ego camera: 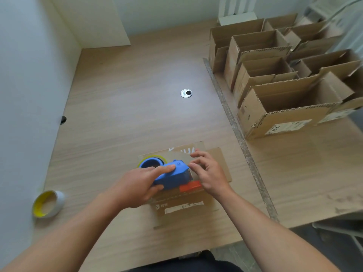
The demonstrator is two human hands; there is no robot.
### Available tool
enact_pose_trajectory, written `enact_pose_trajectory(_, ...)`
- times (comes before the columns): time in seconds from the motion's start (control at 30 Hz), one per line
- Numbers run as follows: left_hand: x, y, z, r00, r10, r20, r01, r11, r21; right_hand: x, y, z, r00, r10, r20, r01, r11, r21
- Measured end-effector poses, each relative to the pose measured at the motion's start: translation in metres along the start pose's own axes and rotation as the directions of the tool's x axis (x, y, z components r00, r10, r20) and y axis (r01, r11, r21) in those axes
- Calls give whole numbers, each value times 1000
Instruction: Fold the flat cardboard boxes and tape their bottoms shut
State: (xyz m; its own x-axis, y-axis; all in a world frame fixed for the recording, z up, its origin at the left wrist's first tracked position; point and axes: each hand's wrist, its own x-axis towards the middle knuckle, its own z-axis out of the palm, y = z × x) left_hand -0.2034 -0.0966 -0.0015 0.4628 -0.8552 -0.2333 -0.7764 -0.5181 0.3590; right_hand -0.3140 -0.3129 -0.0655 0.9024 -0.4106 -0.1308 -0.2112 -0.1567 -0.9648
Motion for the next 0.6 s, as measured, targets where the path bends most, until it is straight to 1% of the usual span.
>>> enact_pose_trajectory(0.1,5,3,1,999,-10,42,8,1000,28,0,0,-8,994,54,-90,-46,995,89)
enact_pose_trajectory(0.2,7,-3,4,998,-16,55,13,998,59,-1,15,-27,961,186,-204,-139,964,226)
enact_pose_trajectory(0.27,7,-1,4,999,-9,49,5,997,71,-2,24,-41,920,311,-239,-206,902,380)
enact_pose_trajectory(0.33,8,1,4,999,-17,48,13,997,80,3,24,-49,884,422,-199,-283,823,492)
enact_pose_trajectory(0.4,8,3,4,998,-41,53,36,994,104,10,18,-53,875,461,-147,-344,807,479)
enact_pose_trajectory(0.5,8,6,2,996,-65,67,57,992,116,22,6,-55,882,463,-84,-402,834,378)
enact_pose_trajectory(0.6,11,10,-3,992,-86,89,74,990,124,27,4,-57,883,464,-63,-428,854,295)
